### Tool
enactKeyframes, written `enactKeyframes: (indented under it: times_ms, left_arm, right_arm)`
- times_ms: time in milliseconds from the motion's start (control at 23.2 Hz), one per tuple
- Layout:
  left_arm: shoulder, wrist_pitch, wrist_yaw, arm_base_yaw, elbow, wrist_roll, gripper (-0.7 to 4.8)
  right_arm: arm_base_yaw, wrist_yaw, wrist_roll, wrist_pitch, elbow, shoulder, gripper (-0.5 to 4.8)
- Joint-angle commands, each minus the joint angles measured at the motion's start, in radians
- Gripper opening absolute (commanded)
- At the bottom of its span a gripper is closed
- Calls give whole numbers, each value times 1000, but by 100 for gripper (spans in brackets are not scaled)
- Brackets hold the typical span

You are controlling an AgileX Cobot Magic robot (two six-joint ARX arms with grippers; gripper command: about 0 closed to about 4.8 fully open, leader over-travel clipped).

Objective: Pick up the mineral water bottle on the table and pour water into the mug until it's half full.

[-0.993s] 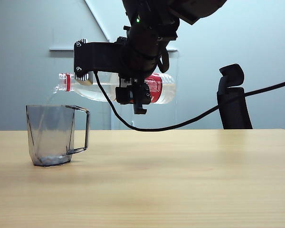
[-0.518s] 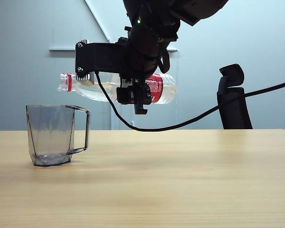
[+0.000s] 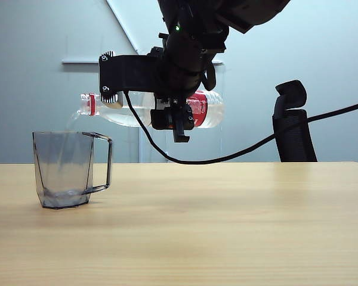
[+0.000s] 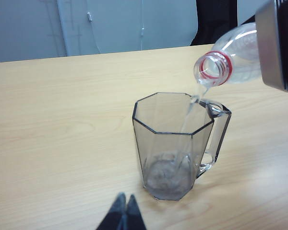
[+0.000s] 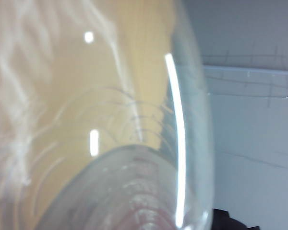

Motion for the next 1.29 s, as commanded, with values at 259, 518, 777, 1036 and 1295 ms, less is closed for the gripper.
enactKeyframes:
  times_ms: [259,518,777,1036,1295]
  left_arm:
    - [2,10,4,0,2,-3,-2]
    - [2,10,4,0,2,-3,-2]
    - [2,10,4,0,2,-3,-2]
    - [2,10,4,0,2,-3,-2]
    - [2,10,4,0,2,-3,-2]
  right_arm:
    - [-3,6,-45,75,11,-10,300]
    - [-4,7,-47,82,11,-10,300]
    - [-5,7,-72,82,11,-10,300]
    - [-7,10,-72,82,11,-10,300]
    - [-11,10,-72,83,11,-10,300]
